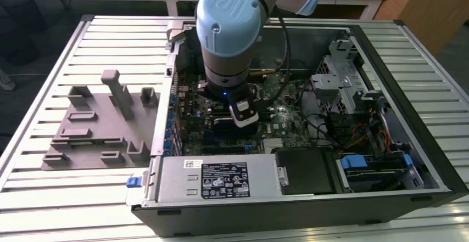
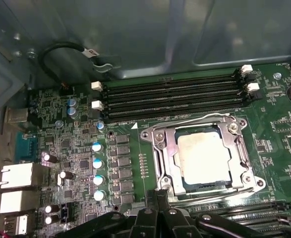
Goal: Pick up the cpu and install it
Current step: 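Install the second cpu locking lever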
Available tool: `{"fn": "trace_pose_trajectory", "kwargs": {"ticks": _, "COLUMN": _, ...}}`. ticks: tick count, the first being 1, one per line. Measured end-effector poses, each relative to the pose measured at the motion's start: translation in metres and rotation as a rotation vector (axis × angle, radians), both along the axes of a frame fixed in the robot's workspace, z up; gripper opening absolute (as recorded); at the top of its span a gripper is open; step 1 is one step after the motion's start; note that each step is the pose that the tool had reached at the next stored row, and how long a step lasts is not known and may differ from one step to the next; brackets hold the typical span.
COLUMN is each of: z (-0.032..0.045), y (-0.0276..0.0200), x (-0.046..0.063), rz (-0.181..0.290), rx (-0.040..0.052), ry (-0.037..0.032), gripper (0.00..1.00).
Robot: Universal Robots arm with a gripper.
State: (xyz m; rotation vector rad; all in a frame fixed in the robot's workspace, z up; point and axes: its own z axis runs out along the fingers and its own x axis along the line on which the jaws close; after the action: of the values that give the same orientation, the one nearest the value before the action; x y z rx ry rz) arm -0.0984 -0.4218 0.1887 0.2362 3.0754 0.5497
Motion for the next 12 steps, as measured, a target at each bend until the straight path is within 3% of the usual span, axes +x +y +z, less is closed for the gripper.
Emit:
{"fn": "trace_pose_trajectory", "kwargs": {"ticks": 9, "z": -0.0025, "y": 0.0008, "x": -0.0006, "rz": 0.000, "rx": -0.0007, "ry": 0.0002, "gripper": 0.11}}
{"fn": "trace_pose_trajectory", "kwargs": {"ticks": 12, "z": -0.0026, "y": 0.0009, "x": -0.0007, "rz": 0.000, "rx": -0.0099, "ry": 0.0000, "gripper": 0.11}}
